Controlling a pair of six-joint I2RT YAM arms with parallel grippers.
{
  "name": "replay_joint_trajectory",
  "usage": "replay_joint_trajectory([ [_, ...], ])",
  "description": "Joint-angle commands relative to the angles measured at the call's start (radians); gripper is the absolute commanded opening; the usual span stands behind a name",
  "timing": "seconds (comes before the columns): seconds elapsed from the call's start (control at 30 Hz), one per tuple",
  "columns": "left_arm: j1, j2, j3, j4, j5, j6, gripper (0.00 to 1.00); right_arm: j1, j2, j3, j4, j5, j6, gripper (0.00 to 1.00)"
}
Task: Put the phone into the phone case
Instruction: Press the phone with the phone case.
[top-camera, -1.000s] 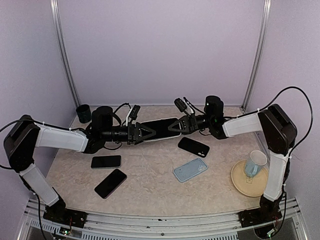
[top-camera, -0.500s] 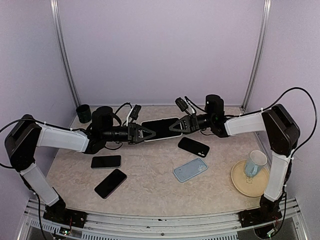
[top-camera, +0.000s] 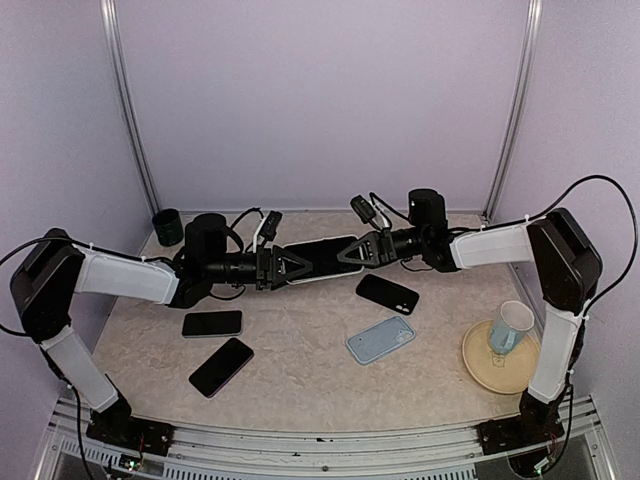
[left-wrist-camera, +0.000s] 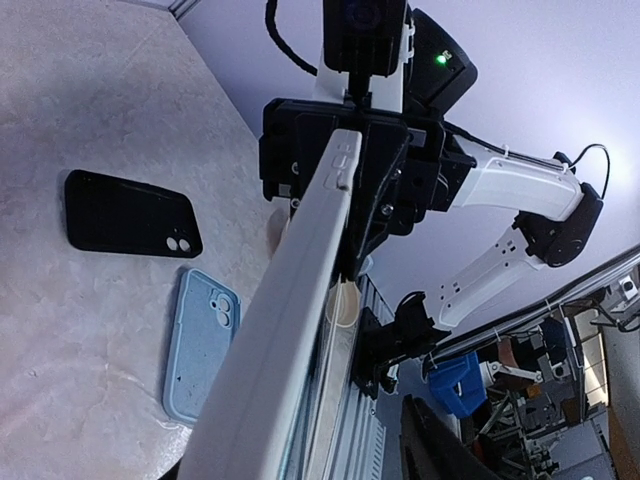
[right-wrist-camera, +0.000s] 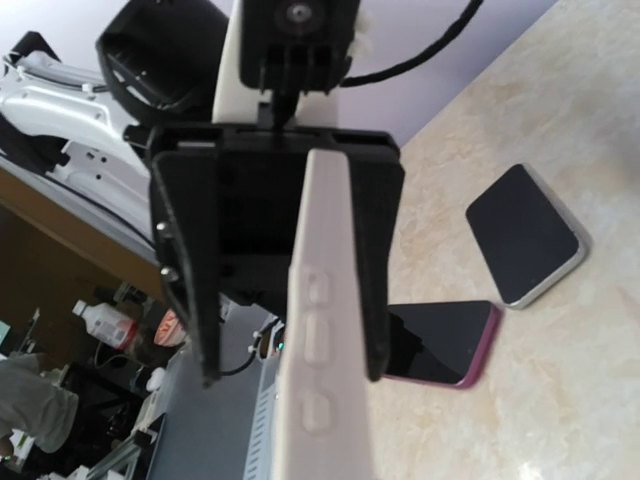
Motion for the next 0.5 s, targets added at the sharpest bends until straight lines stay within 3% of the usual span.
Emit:
replay_joint_trajectory([
  [0.0, 0.016, -0.011, 0.013, -0.008, 0.003, 0.013, 0.50, -0.008, -0.045, 0.029, -0.003, 0.030, -0.030, 0.06],
  [0.23, 0.046, -0.064, 0.034, -0.162, -0.055, 0.113, 0.51, -0.010, -0.047, 0.036, -0.037, 0.039, -0.044, 0.06],
  [0.47, 0.061, -0.097, 0.012, -0.165, -0.056, 0.126, 0.44, -0.009, -0.043, 0.030, -0.041, 0.039, -0.050, 0.06],
])
